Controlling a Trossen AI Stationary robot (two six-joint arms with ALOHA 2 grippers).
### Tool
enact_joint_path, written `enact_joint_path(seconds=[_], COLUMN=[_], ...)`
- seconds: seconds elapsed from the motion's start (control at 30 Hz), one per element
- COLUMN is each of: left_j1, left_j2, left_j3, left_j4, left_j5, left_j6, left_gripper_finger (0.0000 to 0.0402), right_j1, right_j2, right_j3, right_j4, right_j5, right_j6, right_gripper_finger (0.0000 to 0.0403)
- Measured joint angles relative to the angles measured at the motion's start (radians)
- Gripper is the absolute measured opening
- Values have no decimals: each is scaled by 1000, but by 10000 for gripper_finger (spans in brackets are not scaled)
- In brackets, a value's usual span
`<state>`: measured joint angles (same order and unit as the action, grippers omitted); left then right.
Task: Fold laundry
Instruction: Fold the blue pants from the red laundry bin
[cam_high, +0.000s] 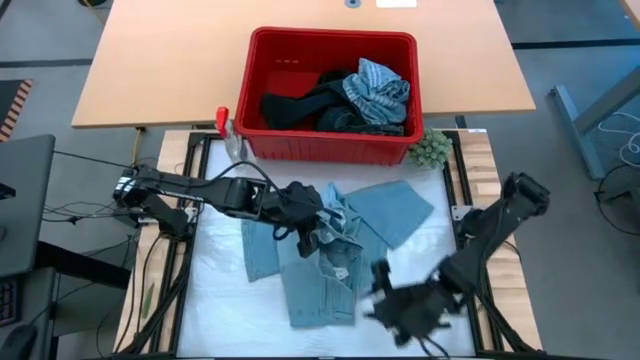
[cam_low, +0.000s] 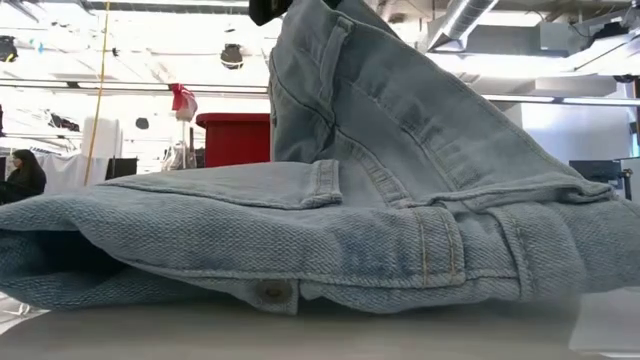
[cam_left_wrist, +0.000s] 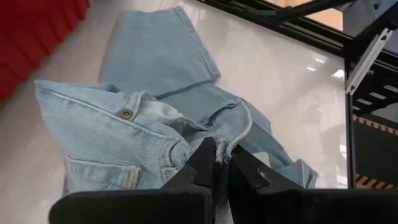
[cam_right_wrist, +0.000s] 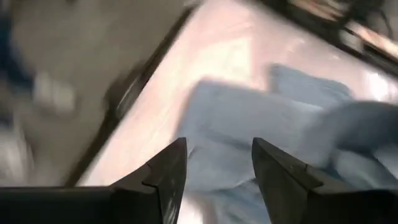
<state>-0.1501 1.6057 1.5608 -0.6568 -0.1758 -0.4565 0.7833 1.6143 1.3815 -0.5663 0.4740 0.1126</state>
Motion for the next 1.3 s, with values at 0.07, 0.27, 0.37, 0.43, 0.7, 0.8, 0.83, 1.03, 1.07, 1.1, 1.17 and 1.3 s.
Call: enact_joint_path(seconds=[0.07, 0.27, 0.37, 0.43, 0.7, 0.8, 0.83, 1.03, 1.07, 1.1, 1.17, 1.3], left_j1=[3, 7, 6, 6, 6, 6, 6, 6, 6, 6, 5, -10], left_j2=[0, 0, 0, 0, 0, 0, 0, 0, 0, 0, 0, 0], left_j3=[0, 0, 0, 0, 0, 0, 0, 0, 0, 0, 0, 0], left_j4=[2, 29, 24, 16, 10, 11, 11, 11, 11, 12, 13, 32], left_j5=[12, 30, 34, 41, 60, 60, 60, 60, 61, 64, 66, 45], left_j6=[1, -2, -5, -11, -27, -36, -37, -42, -47, -53, -69, -136], left_gripper_finger=[2, 2, 2, 2, 2, 2, 2, 2, 2, 2, 2, 2], right_j1=[41, 36, 19, 16, 13, 5, 4, -2, -6, -9, -20, -86], right_j2=[43, 189, 266, 307, 404, 404, 404, 404, 401, 394, 369, 267], right_j3=[-30, -32, -33, -32, -12, -23, -23, -23, -20, -17, -9, -5], right_j4=[-6, -58, -39, -13, 54, 142, 164, 213, 209, 209, 208, 186], right_j5=[-5, 49, 106, 132, 162, 194, 213, 216, 195, 171, 122, -33], right_j6=[-130, -341, -468, -552, -671, -687, -687, -599, -557, -508, -396, -157], right_gripper_finger=[206, 206, 206, 206, 205, 190, 179, 49, 28, 21, 23, 24])
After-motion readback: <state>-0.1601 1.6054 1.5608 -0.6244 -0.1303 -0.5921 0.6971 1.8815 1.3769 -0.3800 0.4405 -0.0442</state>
